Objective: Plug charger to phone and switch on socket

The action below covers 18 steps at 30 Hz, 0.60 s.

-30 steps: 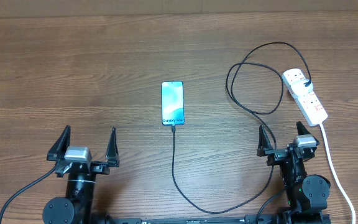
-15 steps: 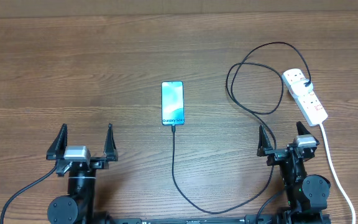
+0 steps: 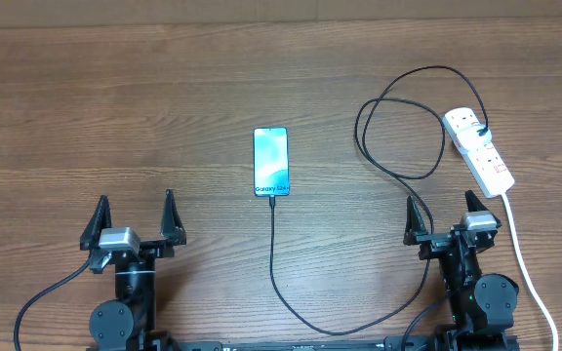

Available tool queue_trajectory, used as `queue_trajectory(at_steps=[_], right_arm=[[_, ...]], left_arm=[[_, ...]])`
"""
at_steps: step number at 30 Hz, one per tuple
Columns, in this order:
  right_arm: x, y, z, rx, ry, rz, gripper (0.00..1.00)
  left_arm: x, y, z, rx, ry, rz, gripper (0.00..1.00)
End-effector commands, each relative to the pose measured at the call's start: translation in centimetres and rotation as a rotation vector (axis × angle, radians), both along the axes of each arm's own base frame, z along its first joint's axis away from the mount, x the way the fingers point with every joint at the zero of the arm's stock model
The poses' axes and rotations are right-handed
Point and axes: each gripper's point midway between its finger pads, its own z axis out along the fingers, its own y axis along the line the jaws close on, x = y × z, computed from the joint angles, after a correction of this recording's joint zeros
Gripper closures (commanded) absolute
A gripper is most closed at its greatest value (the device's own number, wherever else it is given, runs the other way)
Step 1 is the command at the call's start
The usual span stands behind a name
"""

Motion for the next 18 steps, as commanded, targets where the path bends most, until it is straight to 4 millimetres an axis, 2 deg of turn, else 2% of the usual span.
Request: queue_trajectory(at_steps=[1,7,15,18], right_arm=[[0.0,0.1,-0.1,-0.001,-0.008,0.005,0.00],[0.0,0.1,-0.1,-0.001,-0.008,0.005,0.00],[0.0,0.1,-0.1,-0.001,-0.008,0.005,0.01],[0.0,0.1,-0.1,-0.001,-0.008,0.005,0.00]], left_arm=[[-0.2,0.9,0.0,-0.060,-0.014,0.039,0.00],[-0.1,1.6,-0.7,-0.064,0.013,0.084,0.00],[0.1,1.9,-5.2,-0.072,0.196,0.106,0.00],[0.1,2.0,-6.3,-0.069,0.241,0.112,0.00]])
